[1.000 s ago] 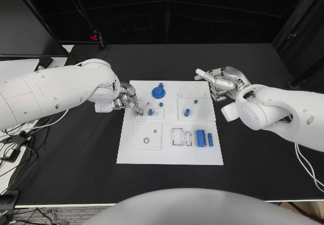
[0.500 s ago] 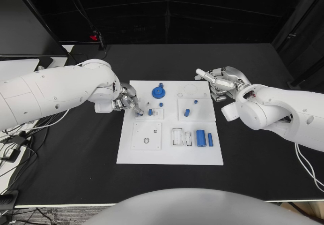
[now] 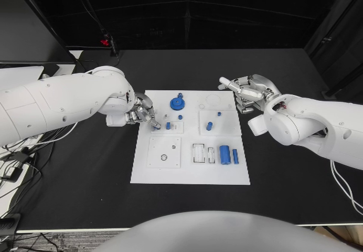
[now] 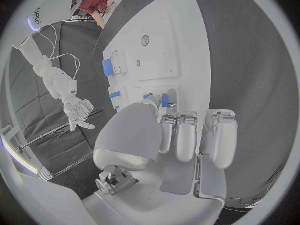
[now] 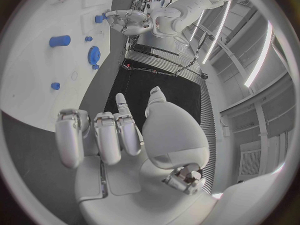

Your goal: Assemble the parts on the task board

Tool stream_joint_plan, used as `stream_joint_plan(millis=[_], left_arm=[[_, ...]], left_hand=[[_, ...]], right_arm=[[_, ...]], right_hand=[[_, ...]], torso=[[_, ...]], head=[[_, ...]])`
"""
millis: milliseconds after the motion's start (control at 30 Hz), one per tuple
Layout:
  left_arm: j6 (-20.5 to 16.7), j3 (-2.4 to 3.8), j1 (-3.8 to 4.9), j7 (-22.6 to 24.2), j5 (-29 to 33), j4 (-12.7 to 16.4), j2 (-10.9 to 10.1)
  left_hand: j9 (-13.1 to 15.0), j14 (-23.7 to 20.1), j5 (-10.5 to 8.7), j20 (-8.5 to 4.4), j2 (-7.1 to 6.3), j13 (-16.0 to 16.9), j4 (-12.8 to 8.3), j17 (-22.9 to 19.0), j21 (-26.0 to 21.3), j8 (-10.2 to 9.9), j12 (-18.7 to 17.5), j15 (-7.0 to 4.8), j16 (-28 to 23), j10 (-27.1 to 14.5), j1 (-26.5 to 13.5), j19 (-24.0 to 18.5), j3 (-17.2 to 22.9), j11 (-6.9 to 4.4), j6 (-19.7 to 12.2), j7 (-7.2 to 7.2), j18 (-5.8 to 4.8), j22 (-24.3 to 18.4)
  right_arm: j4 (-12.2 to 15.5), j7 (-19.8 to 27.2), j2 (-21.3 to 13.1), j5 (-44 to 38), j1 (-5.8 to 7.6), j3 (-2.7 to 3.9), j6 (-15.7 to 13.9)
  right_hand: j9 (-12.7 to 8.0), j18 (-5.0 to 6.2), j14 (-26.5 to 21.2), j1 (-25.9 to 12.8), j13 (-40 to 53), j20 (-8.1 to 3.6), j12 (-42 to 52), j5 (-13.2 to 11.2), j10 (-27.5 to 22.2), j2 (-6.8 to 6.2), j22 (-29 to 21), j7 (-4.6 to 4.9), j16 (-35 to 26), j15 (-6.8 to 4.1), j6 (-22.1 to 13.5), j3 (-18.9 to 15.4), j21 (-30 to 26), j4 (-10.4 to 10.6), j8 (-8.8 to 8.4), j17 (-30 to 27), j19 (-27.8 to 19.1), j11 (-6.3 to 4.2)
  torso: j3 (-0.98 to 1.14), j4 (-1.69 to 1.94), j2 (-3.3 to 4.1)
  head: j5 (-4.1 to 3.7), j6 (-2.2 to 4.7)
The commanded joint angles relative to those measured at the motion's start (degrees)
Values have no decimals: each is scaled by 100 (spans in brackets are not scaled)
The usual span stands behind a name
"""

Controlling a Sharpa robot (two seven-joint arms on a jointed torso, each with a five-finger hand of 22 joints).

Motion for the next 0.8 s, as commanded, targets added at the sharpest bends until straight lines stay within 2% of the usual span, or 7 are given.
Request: stream_joint_plan(millis=[33, 333, 633, 800], left_arm=[[100, -9, -11, -69, 28, -16, 13], [173, -9, -13, -125, 28, -30, 20], [285, -9, -15, -187, 28, -39, 30], [337, -9, -16, -209, 29, -44, 34]], left_hand=[[-1, 600, 21, -15, 45, 1489, -4, 1509, 18, 3, -32, -35, 5, 618, -102, 609, 22, -8, 34, -3, -36, 1509], [-2, 600, 14, -15, -9, 1489, -7, 1509, 18, -9, -32, -33, 5, 618, -304, 609, -36, -7, 28, -1, -36, 1509], [-2, 600, 26, -19, -67, 1489, -8, 1509, 18, -22, -32, -35, 5, 618, -598, 609, -179, -8, 24, -4, -36, 1509], [-1, 600, 9, -22, -104, 1489, -10, 1509, 18, -26, -32, -36, 5, 618, -682, 609, -244, -8, 19, -5, -36, 1509]], right_arm=[[8, 23, 4, -7, 8, 3, 41], [17, 27, 0, -7, 8, 3, 40], [17, 29, 2, -7, 8, 3, 38], [13, 30, 4, -7, 8, 3, 36]], right_hand=[[-6, 21, 616, -3, 1508, -20, 14, 33, 617, 40, 1310, -13, 14, -11, -38, -28, -19, -1, 39, 1510, 212, -21], [-6, 21, 616, -3, 1508, -20, 14, 33, 617, 40, 1310, -13, 14, -11, -38, -28, -19, -1, 39, 1510, 212, -21], [-6, 21, 616, -3, 1508, -20, 14, 33, 617, 40, 1310, -13, 14, -11, -38, -28, -19, -1, 39, 1510, 212, -21], [-6, 21, 616, -3, 1508, -20, 14, 34, 617, 43, 1309, -11, 14, -10, -39, -36, -20, -2, 49, 1510, 211, -20]], torso=[[-2, -5, 1], [1, 5, 1], [-4, -6, 1], [-2, -1, 0]], head=[[2, 0], [-9, 0], [-1, 0], [-14, 0]])
